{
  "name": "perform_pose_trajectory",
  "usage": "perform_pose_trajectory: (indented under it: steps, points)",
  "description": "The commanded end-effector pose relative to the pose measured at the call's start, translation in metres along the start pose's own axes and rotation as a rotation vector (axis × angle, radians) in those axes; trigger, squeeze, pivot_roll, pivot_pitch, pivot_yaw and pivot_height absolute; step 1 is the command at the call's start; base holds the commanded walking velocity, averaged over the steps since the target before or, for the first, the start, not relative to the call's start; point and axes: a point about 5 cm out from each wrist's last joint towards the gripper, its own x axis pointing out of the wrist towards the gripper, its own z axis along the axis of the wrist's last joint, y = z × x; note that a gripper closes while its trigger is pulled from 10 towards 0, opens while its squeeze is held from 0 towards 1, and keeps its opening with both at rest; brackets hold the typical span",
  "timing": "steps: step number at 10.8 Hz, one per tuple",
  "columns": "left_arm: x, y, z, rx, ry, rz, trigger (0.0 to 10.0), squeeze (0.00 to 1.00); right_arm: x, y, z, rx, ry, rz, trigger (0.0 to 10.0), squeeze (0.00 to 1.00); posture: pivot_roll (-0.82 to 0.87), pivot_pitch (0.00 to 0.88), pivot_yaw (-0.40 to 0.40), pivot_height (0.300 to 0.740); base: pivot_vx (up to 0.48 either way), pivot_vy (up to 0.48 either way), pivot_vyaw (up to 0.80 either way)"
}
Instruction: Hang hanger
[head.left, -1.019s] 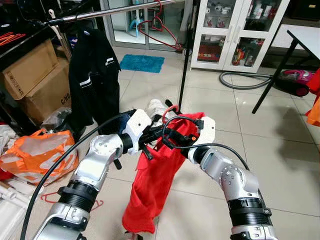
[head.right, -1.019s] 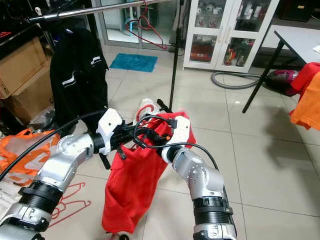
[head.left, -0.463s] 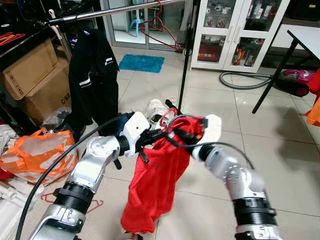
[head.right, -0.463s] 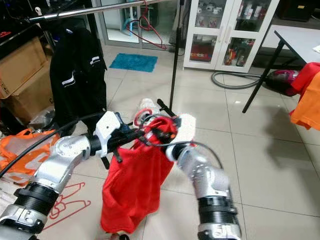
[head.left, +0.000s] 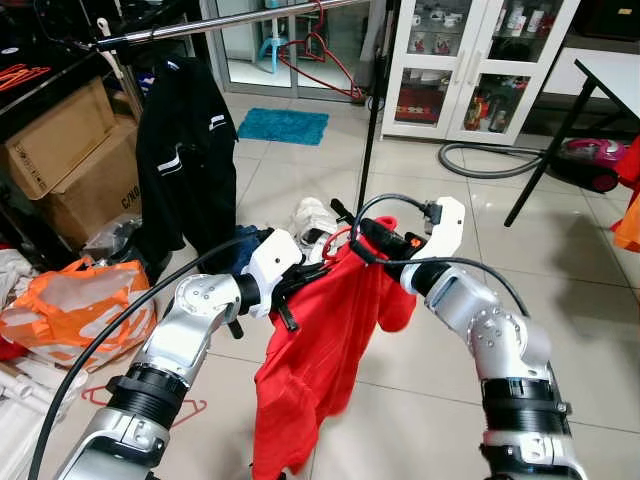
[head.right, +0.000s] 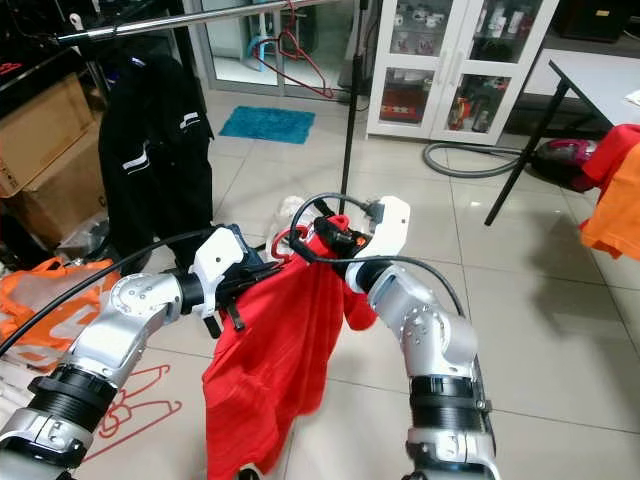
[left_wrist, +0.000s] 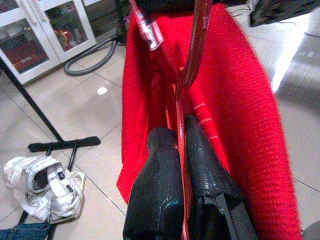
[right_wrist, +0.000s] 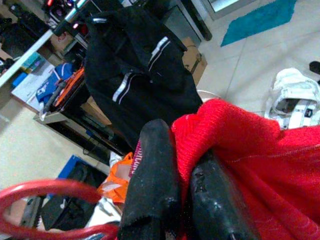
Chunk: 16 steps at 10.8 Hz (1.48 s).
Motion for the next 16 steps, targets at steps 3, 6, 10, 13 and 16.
perform_pose_trajectory:
  steps: [3, 6, 10, 13, 16]
  points:
    - [-0.015, 0.005, -0.006, 0.002, 0.038, 0.008, 10.0, 0.00, -0.016, -0.046, 0.020, -0.093, -0.046, -0.152, 0.0, 0.00, -0.04, 0.000, 0.025, 0.740, 0.000, 0.000, 0.00]
    - [-0.032, 0.011, 0.000, 0.007, 0.019, 0.041, 10.0, 0.00, -0.038, -0.096, 0.017, -0.270, 0.015, -0.325, 0.0, 0.00, -0.04, 0.000, 0.025, 0.740, 0.000, 0.000, 0.00]
    - [-0.039, -0.016, 0.015, 0.032, -0.044, -0.138, 10.0, 0.00, -0.047, -0.125, 0.016, -0.290, 0.030, -0.430, 0.0, 0.00, -0.04, 0.000, 0.026, 0.740, 0.000, 0.000, 0.00]
    - [-0.048, -0.043, 0.040, 0.043, -0.115, -0.335, 10.0, 0.00, -0.041, -0.133, 0.010, -0.187, 0.024, -0.461, 0.0, 0.00, -0.04, 0.000, 0.023, 0.740, 0.000, 0.000, 0.00]
    - [-0.059, -0.035, 0.061, 0.059, -0.179, -0.305, 10.0, 0.00, -0.057, -0.152, -0.015, -0.113, 0.097, -0.524, 0.0, 0.00, -0.03, 0.000, 0.017, 0.740, 0.000, 0.000, 0.00]
